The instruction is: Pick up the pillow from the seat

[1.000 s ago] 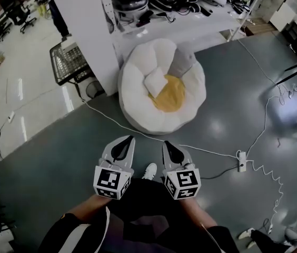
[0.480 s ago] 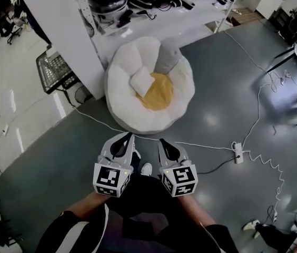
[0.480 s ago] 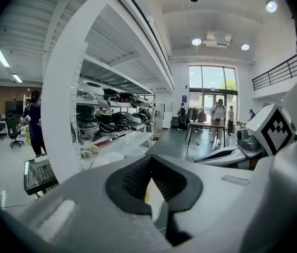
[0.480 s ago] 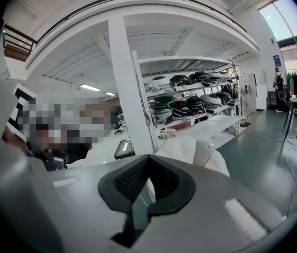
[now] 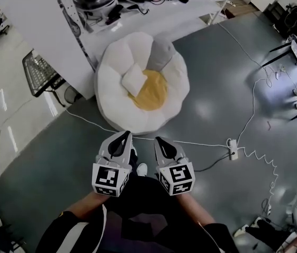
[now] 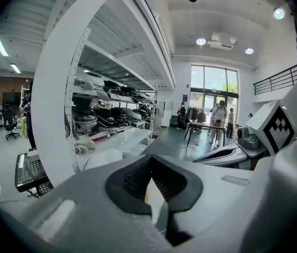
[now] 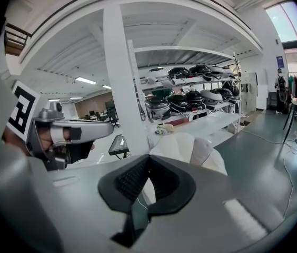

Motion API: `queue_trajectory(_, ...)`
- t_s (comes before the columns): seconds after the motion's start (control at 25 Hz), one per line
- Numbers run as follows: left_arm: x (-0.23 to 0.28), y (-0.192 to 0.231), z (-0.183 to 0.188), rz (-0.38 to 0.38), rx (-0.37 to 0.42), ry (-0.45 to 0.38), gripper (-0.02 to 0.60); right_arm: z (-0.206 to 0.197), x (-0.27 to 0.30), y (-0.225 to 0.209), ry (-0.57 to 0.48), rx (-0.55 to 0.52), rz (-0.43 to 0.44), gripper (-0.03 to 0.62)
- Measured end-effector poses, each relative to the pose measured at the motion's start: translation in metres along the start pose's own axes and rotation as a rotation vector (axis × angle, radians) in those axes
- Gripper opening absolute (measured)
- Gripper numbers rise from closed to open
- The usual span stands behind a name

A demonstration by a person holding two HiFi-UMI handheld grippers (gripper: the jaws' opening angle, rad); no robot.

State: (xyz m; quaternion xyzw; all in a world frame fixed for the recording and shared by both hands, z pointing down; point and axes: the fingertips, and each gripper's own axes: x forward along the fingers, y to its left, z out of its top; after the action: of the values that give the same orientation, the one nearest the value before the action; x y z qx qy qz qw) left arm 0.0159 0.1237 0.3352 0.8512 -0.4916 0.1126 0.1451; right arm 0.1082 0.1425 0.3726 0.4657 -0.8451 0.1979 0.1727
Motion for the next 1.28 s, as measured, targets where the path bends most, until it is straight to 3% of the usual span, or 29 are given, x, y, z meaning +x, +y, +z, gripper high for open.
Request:
queue_trajectory(0.2,0.043,0.032,-0.003,0.002,-0.037,0.043,0.002,0.007,0.044,-0.02,0.058,0.009,0.004,0.002)
queue_trajectory(0.6,0.126,0.113,0.011,0.015,-0.048,0.033,0.002,0.038,0.147,-0.055,0.136,-0.021,0.0,0.002)
queue_trajectory(0.92,0.144,0.158,0.012,0.058,-0.096,0.028,0.002,0.056,0.195,-0.055,0.193,-0.089,0.025,0.002)
queue_trajectory(1.28,0.163,0.179,0.01,0.117,-0.124,0.014,0.002,0.06,0.233,-0.073,0.234,-0.128,0.056,0.002)
